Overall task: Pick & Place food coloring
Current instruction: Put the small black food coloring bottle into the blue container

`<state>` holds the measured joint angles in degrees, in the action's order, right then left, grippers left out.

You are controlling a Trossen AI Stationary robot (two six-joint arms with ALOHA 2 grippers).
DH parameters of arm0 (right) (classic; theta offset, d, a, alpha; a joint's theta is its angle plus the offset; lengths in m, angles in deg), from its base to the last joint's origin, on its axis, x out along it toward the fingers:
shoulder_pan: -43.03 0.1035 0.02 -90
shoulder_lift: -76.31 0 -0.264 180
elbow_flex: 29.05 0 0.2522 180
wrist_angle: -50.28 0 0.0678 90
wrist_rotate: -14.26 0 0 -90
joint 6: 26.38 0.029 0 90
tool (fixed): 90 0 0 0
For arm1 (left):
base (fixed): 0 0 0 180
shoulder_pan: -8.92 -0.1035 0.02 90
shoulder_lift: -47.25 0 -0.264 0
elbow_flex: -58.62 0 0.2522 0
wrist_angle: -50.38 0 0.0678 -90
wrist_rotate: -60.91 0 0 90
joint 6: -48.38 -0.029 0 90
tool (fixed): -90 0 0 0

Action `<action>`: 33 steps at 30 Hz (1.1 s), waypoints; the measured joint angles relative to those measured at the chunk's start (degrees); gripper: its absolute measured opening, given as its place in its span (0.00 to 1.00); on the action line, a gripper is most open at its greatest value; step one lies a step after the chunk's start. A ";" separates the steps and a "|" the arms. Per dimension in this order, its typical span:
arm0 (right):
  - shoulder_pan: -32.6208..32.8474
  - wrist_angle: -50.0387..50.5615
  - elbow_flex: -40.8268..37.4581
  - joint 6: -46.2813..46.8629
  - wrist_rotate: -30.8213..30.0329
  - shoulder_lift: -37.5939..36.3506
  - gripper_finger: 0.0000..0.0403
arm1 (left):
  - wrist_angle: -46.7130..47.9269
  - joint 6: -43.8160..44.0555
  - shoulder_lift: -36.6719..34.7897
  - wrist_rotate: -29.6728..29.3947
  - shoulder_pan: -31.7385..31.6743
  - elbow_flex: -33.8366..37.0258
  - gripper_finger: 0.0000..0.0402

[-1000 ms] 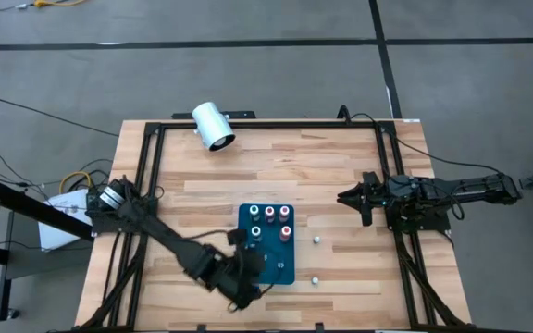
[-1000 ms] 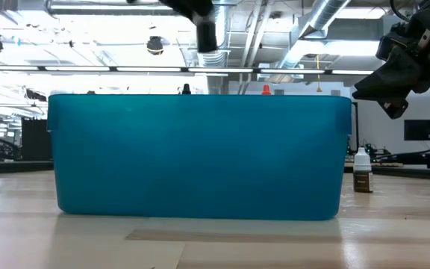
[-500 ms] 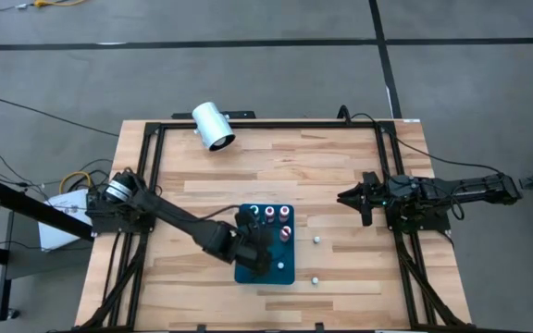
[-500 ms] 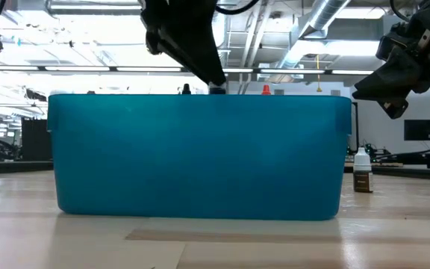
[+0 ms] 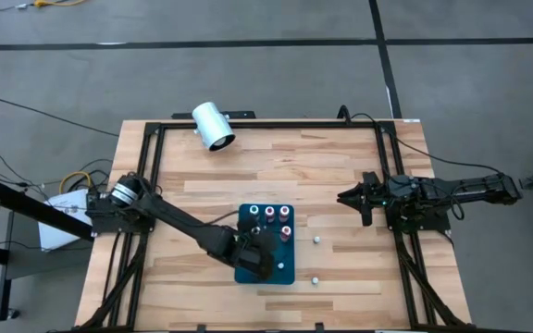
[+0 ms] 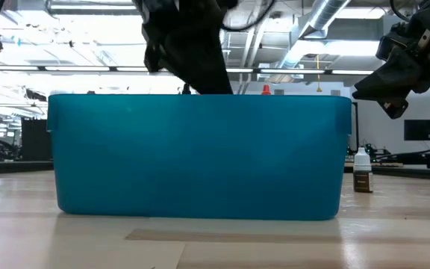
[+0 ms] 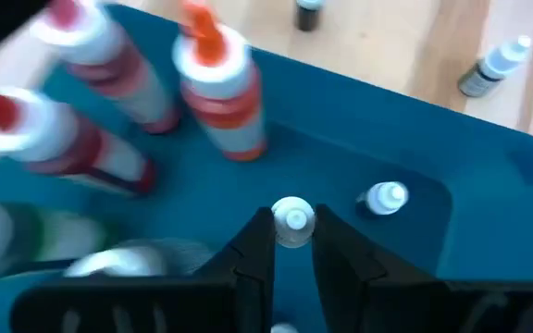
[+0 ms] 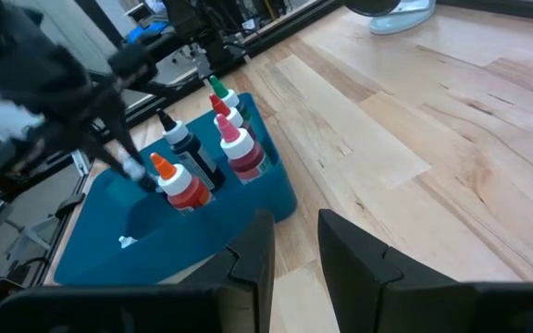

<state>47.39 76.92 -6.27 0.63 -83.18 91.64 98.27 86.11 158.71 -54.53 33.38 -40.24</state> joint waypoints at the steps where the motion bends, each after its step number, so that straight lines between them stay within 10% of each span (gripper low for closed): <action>1: 0.00 0.01 0.00 0.00 0.00 0.02 0.19 | -0.44 0.14 0.62 0.36 0.11 0.01 0.11; 33: 0.00 0.05 -0.02 0.04 -0.02 0.02 0.19 | 1.27 0.90 5.83 -0.69 -0.52 -0.15 0.11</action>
<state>47.39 76.97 -6.30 0.67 -83.20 91.67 99.55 87.01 164.54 -55.22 32.86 -40.39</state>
